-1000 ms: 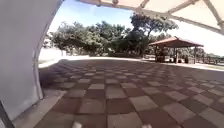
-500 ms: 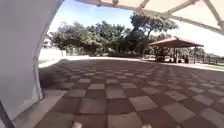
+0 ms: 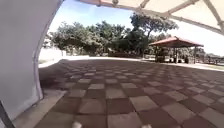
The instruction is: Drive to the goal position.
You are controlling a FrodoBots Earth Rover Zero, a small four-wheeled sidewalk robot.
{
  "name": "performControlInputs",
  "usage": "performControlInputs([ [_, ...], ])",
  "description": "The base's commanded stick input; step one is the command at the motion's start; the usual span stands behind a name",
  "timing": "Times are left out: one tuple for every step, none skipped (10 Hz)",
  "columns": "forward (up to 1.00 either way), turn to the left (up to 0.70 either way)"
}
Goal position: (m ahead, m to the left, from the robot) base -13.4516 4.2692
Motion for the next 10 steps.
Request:
performControlInputs([
  [0.0,-0.7],
  [0.0,-0.7],
  [0.0,-0.7],
  [0.0,-0.7],
  [0.0,-0.7],
  [0.0,-0.7],
  [0.0,-0.7],
  [0.0,-0.7],
  [0.0,-0.7],
  [0.0,-0.7],
])
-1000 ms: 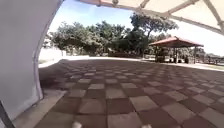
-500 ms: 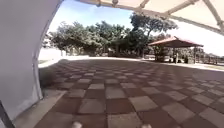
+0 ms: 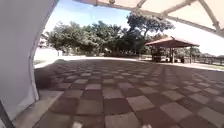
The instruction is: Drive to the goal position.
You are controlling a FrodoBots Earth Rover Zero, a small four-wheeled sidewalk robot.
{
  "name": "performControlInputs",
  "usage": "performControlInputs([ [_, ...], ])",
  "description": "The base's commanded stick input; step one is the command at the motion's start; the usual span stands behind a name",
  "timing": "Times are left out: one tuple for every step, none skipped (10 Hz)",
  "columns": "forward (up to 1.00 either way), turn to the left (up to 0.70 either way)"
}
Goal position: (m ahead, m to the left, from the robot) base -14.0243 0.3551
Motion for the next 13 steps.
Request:
performControlInputs([
  [0.0,-0.7],
  [0.0,-0.7],
  [0.0,-0.7],
  [0.0,-0.7],
  [0.0,-0.7],
  [0.0,-0.7],
  [0.0,-0.7],
  [0.0,-0.7],
  [0.0,-0.7],
  [0.0,-0.7],
  [0.0,-0.7],
  [0.0,-0.7],
  [0.0,-0.7],
])
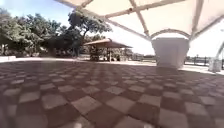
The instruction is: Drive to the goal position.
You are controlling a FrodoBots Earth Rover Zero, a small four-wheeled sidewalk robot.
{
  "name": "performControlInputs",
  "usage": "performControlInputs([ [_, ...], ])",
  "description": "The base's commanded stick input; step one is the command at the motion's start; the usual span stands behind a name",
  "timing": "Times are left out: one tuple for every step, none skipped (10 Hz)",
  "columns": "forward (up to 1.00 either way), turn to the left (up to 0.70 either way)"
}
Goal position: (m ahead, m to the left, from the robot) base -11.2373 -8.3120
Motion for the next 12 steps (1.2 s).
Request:
performControlInputs([
  [0.0,-0.7],
  [0.0,-0.7],
  [0.0,-0.7],
  [0.0,-0.7],
  [0.0,-0.7],
  [0.0,-0.7],
  [0.0,-0.7],
  [0.0,-0.7],
  [0.0,-0.7],
  [0.0,-0.7],
  [0.0,-0.7],
  [0.0,-0.7],
])
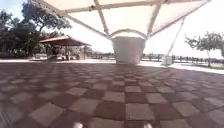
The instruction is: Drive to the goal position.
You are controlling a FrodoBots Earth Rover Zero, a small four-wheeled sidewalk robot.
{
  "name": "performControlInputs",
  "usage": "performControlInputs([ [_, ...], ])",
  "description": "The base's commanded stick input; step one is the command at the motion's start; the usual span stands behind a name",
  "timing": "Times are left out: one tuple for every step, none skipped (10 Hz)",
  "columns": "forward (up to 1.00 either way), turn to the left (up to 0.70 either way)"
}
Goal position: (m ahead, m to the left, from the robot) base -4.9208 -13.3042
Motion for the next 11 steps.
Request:
performControlInputs([
  [0.0,-0.7],
  [0.0,-0.7],
  [0.0,-0.7],
  [0.0,-0.7],
  [0.0,-0.7],
  [0.0,-0.7],
  [0.0,-0.7],
  [0.0,-0.7],
  [0.0,-0.7],
  [0.0,-0.7],
  [0.0,-0.7],
])
